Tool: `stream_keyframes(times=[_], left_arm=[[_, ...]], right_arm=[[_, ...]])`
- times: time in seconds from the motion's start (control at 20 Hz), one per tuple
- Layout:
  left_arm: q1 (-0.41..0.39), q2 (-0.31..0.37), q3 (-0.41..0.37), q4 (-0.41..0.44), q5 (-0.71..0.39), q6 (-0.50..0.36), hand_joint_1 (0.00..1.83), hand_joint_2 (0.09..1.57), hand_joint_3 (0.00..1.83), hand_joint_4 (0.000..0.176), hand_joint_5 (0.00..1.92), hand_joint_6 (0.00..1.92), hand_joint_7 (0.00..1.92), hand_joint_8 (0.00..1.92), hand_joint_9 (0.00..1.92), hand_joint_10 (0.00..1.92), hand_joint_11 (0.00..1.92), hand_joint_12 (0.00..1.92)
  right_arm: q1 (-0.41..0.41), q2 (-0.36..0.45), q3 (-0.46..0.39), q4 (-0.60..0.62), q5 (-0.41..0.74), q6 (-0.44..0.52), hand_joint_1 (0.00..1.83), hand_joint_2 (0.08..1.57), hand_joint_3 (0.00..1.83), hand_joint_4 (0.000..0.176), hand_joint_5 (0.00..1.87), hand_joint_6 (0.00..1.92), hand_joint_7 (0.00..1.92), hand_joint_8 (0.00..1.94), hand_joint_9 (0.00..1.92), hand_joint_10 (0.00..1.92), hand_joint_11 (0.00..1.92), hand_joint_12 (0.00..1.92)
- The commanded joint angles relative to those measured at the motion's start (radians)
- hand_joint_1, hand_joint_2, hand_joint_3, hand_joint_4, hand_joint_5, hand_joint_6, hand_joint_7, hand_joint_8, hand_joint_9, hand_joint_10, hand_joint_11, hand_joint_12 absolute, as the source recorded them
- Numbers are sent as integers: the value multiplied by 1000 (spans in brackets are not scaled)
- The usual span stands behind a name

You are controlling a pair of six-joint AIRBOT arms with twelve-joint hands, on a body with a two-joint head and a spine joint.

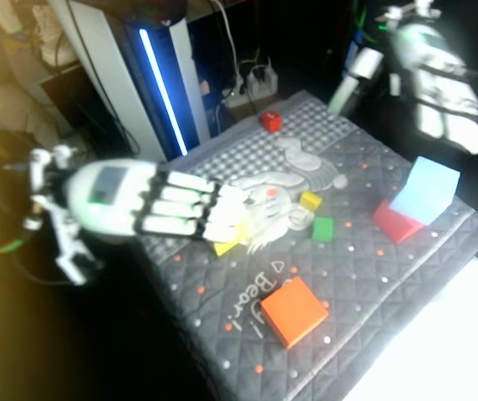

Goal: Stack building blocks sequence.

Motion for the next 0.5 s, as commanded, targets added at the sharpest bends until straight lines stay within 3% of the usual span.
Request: stream_keyframes(times=[0.0,0.05,0.15,0.2,0.25,0.4,0.45], left_arm=[[6,13,-6,-26,-208,-31,668,852,0,176,0,0,0,0,0,0,0,6],[31,15,-9,-27,-246,-68,648,874,6,176,0,0,0,0,0,0,0,0],[60,14,-10,-38,-281,-103,649,873,5,169,0,0,0,0,0,0,0,0],[72,12,-10,-52,-289,-104,653,879,7,148,0,0,0,0,0,0,0,0],[89,10,-10,-68,-302,-107,708,881,5,157,0,0,0,0,0,0,0,0],[130,10,-13,-95,-335,-129,778,879,2,151,1,0,0,0,0,0,0,0],[137,10,-14,-102,-339,-131,774,885,4,151,7,3,0,0,0,0,7,3]], right_arm=[[18,2,7,21,105,5,574,1037,0,161,220,0,114,0,24,3,31,27],[22,-7,12,15,86,5,598,973,0,169,103,0,7,0,0,0,4,13],[27,-32,34,-5,47,40,620,934,0,175,51,0,1,0,0,0,52,37],[27,-49,51,-15,32,67,620,910,0,176,9,0,2,0,4,2,73,48],[27,-64,67,-20,12,85,672,840,0,176,0,0,12,1,59,12,157,94],[27,-87,84,-21,-40,89,832,916,7,176,148,11,151,10,218,18,288,143],[27,-94,90,-21,-54,89,865,934,4,158,219,9,206,6,267,12,299,138]])
